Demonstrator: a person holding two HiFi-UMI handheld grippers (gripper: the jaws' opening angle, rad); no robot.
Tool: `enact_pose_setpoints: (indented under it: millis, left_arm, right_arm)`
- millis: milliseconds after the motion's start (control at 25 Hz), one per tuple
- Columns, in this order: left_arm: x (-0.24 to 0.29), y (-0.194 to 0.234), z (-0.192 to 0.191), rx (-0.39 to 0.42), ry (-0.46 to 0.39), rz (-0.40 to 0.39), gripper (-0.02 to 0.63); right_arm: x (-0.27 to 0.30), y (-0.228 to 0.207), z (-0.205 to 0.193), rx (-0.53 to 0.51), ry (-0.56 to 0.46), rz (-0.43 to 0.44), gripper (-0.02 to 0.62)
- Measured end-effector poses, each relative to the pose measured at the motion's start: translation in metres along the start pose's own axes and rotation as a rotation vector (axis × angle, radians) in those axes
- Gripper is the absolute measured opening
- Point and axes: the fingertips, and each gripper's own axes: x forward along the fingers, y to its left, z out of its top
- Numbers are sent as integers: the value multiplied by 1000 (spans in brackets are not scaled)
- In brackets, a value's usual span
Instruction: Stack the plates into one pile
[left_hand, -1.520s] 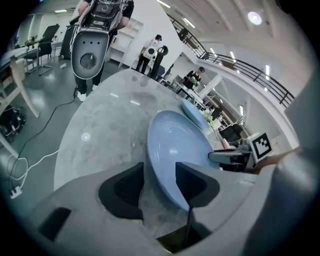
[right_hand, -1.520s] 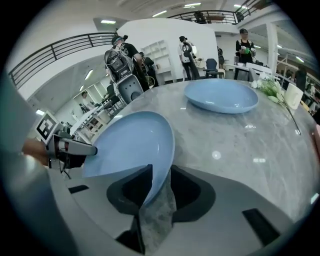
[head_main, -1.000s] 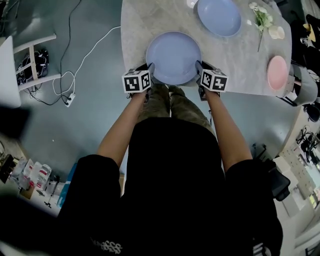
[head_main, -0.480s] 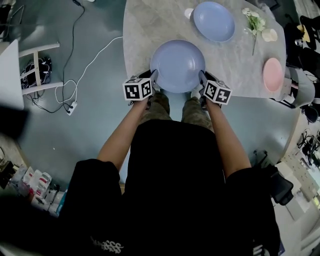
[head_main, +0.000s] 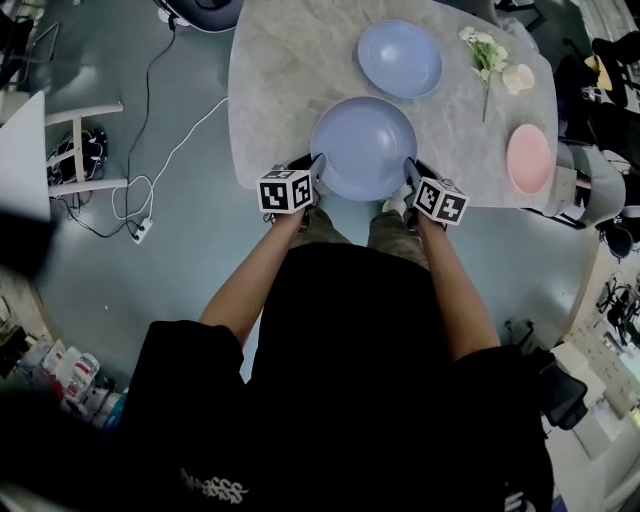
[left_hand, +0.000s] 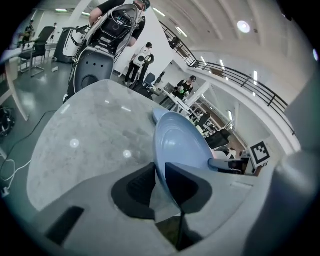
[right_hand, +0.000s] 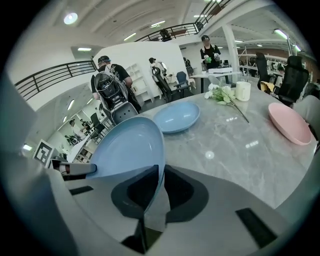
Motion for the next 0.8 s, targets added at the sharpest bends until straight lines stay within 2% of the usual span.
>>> enact_pose_setpoints:
  millis: [160,480,680,800]
  left_arm:
    - [21,-38,-1,19,-13,43,74]
    - [75,-120,-20,5,-54,109,72]
    - [101,-163,-41,-5,-63,183,69]
    - [109,-192,-50,-12,-85,213,64]
  right_arm:
    - [-15,-37,14,-10,-5,38,42]
    - [-50,-126,45,-21,-52,127,38]
    - [-75,-173,53,16,-97,214,37]
    - [-92,-199,49,11,-91,231,37]
